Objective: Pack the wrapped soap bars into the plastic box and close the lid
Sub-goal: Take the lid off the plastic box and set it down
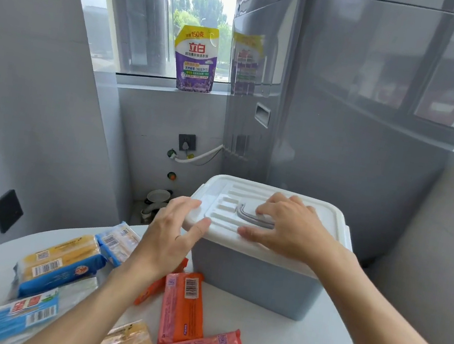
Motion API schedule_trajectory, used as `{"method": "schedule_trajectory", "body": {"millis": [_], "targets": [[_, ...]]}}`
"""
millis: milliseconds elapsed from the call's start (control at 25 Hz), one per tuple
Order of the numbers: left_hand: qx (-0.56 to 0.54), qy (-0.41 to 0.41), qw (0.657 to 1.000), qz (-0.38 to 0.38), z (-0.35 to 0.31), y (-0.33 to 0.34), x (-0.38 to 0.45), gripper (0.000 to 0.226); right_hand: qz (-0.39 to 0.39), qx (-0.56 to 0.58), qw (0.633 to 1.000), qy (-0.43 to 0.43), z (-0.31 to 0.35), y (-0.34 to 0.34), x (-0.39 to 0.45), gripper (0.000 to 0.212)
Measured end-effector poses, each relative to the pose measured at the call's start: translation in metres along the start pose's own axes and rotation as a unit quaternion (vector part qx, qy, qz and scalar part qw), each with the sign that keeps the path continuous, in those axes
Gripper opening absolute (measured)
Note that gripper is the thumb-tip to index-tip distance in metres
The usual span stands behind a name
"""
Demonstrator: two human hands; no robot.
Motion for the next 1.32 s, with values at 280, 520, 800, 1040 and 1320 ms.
{"method": "schedule_trajectory", "body": {"millis": [280,520,800,1040,1320], "targets": [[-0.077,-0.012,0.997,-0.013,0.004,0.002,0.002,0.057,-0.024,-0.058,0.998,-0.013,0.014,-0.006,-0.017,0.068],[-0.091,-0.024,0.995,-0.009,0.003,0.004,0.001,0.057,0.027,-0.041,0.999,-0.023,0.017,-0.002,-0.016,0.073],[-0.085,-0.023,0.996,-0.003,0.003,0.004,0.001,0.056,-0.008,-0.107,0.994,0.014,0.019,-0.003,-0.013,0.073],[-0.100,-0.015,0.995,-0.010,0.005,0.005,0.003,0.063,0.084,-0.058,0.994,0.039,0.009,-0.001,0.007,0.084],[-0.043,0.025,0.992,-0.118,-0.010,-0.020,0.001,0.089,-0.013,0.032,0.999,0.024,0.004,-0.035,-0.002,0.075]]}}
Point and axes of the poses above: each hand's wrist, its own x-axis towards the middle knuckle, its own y-axis out of the palm, z = x × y, the point moved 7 cm from there along x, towards the middle knuckle, and after that the axes turned 11 degrees about y, right-handed, at the moved point
